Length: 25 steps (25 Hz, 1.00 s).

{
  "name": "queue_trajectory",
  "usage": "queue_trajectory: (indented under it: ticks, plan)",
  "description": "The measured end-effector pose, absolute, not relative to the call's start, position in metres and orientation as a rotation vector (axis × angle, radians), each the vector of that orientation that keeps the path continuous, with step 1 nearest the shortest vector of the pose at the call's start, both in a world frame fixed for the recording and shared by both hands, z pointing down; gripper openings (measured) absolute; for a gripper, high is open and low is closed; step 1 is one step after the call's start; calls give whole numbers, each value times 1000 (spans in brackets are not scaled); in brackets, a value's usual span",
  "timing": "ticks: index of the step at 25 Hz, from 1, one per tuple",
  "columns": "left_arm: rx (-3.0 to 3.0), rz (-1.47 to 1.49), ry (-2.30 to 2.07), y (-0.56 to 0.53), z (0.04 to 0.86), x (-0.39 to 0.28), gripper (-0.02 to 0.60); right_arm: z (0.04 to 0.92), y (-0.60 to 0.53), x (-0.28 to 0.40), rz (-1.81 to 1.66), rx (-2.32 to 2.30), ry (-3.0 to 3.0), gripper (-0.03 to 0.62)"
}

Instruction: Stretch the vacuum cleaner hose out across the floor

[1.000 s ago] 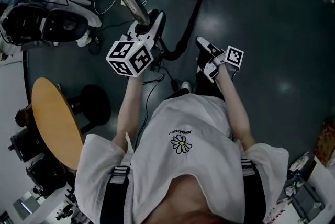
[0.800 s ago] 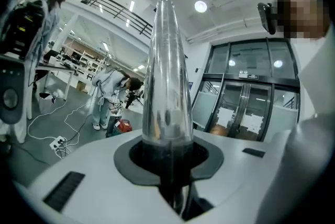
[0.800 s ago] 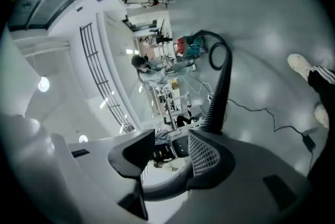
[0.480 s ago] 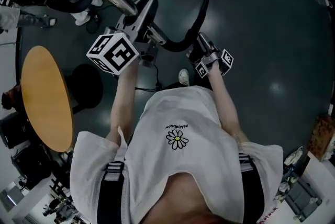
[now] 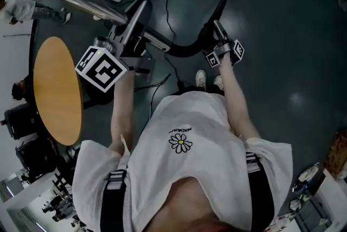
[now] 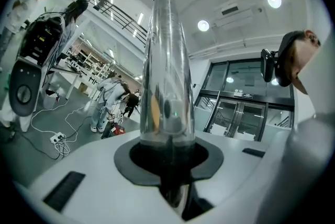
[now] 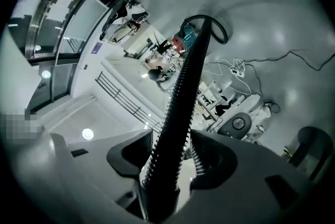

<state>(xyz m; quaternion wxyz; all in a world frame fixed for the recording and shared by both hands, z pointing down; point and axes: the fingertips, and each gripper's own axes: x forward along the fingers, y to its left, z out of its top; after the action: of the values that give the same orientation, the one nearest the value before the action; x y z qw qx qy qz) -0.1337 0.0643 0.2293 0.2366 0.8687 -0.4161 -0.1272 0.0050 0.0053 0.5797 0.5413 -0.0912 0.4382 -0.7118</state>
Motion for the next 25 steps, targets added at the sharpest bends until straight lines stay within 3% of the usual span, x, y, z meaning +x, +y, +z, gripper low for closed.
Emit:
queue_trajectory:
  ticks: [6,12,16,20,25]
  plan:
    - [2376,-310,-1102,78,242,-138,87,570,-22,37,-1549,-274,910,206]
    - [2169,-524,-1020,72,263,-154,86,511,-31,115,-1393,-325,1131,204]
    - [1919,-518,-873,64,318,-138,93,452,-46,181,-1245,-353,1217,204]
    - [1644,-538,-658,78,399,-103,147,386,-44,233,-1101,-339,1365,204]
    - [1209,-716,-406,91,461,-65,186,303,-50,226,-1040,-190,1405,201]
